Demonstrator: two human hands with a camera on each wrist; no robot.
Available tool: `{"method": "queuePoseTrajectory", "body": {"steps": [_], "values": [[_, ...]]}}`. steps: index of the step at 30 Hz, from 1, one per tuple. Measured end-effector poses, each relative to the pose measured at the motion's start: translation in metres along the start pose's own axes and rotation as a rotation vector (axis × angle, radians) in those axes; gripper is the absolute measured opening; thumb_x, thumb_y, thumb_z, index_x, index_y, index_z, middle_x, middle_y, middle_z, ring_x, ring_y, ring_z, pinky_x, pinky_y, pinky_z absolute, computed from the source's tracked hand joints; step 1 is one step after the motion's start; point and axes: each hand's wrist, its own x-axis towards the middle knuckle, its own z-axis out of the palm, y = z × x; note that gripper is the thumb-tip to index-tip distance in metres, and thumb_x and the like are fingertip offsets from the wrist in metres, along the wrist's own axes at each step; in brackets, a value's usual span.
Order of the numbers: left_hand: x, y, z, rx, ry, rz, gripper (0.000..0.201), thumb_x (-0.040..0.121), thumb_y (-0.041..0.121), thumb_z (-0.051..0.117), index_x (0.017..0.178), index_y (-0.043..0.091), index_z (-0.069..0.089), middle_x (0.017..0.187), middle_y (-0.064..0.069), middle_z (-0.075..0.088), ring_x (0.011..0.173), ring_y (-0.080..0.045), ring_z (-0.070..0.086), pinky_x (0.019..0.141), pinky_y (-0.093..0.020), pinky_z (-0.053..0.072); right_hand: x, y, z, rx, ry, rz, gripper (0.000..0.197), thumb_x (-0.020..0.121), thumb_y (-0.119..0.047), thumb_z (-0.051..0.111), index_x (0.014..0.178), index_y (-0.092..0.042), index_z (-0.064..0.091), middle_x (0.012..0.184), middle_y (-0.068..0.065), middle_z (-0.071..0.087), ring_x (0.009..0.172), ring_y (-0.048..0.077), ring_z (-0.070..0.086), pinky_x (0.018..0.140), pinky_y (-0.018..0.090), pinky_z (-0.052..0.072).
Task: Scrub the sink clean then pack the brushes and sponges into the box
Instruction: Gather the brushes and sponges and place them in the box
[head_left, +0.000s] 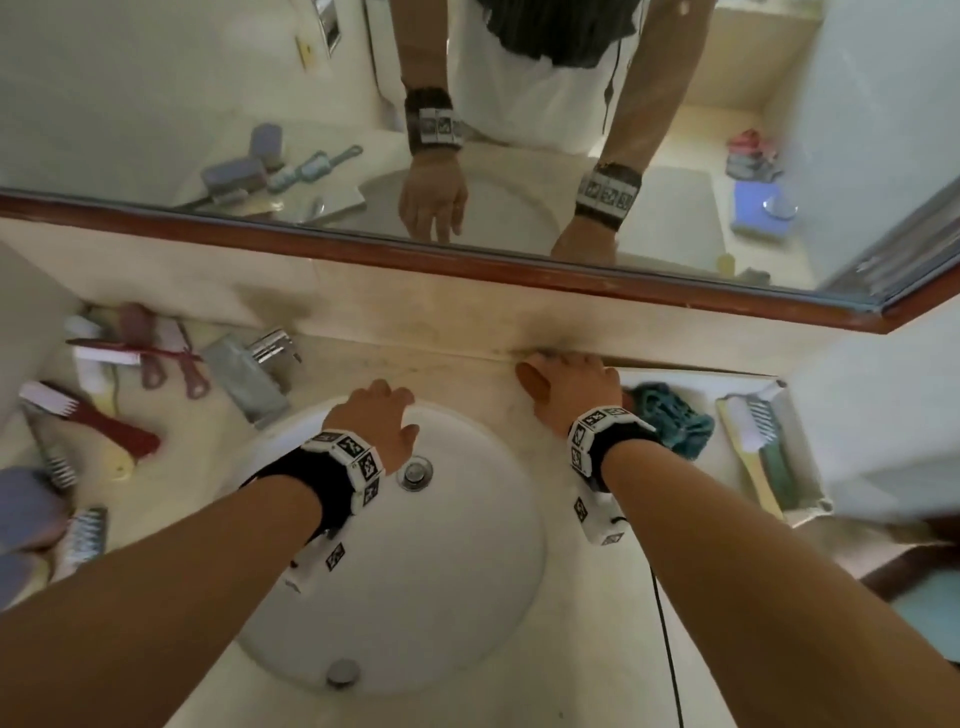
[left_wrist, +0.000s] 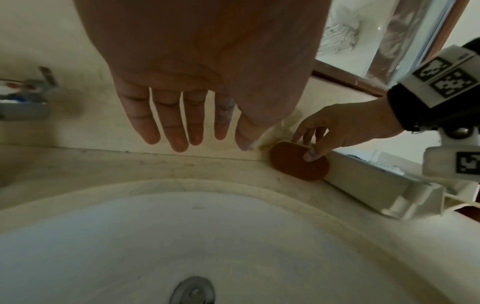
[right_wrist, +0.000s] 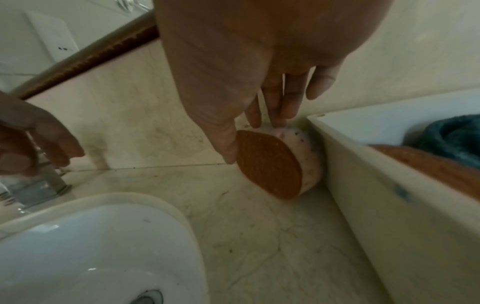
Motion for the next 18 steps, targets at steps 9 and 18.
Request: {"method": "queuePoseTrajectory", "body": {"steps": [9,18], "values": [[-0.015,-0.034,-0.006,-0.015,0.007,-0.018,0.044,0.097,0.044,0.043,0.138,0.028,0.040,0.136,-0.001,0.041,0.123,-0.025,0.046,0.097,-0.040,0.045,-0.007,-0.012,-0.011,0.058,0.030,0.002,0.056,0.095,-0.066,0.020,0.125,-0.028,0.049,0.117,0.007,0.060,0.104,0.031,0.058,0.094,0.043,0.042],[-0.061,-0.078,-0.095,-0.113,0.238,0.046,0.049,0.096,0.040,0.048,0.141,0.025,0.037,0.138,-0.002,0.038,0.123,-0.027,0.049,0.097,-0.042,0.045,-0.019,-0.096,-0.128,0.183,0.119,-0.150,0.042,0.089,-0.057,0.049,0.071,-0.020,0.058,0.068,-0.001,0.061,0.068,0.023,0.062,0.060,0.031,0.046]]}}
